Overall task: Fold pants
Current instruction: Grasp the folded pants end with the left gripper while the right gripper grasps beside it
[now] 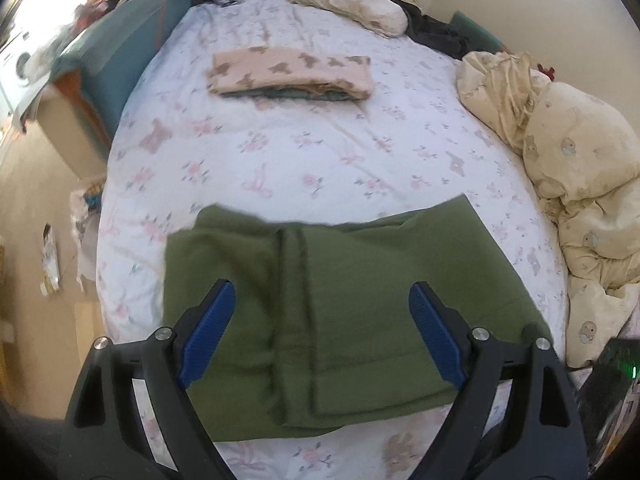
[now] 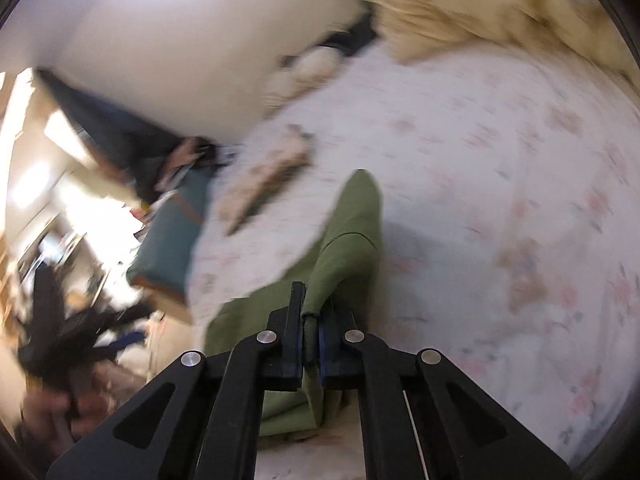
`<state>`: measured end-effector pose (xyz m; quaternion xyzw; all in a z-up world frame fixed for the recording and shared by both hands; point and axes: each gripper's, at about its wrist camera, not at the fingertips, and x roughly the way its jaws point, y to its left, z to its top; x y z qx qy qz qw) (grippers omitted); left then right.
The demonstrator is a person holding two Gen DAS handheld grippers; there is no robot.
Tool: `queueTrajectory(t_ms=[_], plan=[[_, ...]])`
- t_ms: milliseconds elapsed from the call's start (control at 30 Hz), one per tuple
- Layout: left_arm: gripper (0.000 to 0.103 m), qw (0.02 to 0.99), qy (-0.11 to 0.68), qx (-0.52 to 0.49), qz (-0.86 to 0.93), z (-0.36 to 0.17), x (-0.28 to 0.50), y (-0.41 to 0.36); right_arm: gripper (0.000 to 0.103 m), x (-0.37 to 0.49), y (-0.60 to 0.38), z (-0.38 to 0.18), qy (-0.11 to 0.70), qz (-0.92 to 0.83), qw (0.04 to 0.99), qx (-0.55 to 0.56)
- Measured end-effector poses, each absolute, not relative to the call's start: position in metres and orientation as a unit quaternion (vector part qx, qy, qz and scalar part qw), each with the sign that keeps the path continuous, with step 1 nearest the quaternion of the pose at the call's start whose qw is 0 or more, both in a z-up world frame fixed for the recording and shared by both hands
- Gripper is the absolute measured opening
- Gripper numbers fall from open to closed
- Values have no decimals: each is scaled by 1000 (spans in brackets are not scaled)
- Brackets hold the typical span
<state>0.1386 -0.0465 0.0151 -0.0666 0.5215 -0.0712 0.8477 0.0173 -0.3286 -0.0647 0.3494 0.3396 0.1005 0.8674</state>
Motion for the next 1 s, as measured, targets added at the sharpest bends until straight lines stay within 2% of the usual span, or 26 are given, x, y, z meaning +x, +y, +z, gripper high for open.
queueTrajectory(t_ms=[200,433,500,633,700,767,1000], plan=[[86,822,561,-18,-100,32,176,-110,5,22,-290,-48,328,202,868,314],[84,803,577,64,-134,13,214,-183,5,23,-254,-42,326,303,850,281],[68,806,571,82,-129,9,222,-189,5,18,-245,-42,325,321,849,265],[49,789,593,79,-141,2,233,-175,5,16,-233,-44,331,355,837,252],[17,784,600,61,-150,3,234,-159,5,17,-228,-42,330,368,833,248],[8,783,597,59,-162,6,230,-145,5,18,-222,-40,334,383,826,246],[5,811,560,55,-162,28,202,-60,5,17,-175,-30,348,443,791,238]])
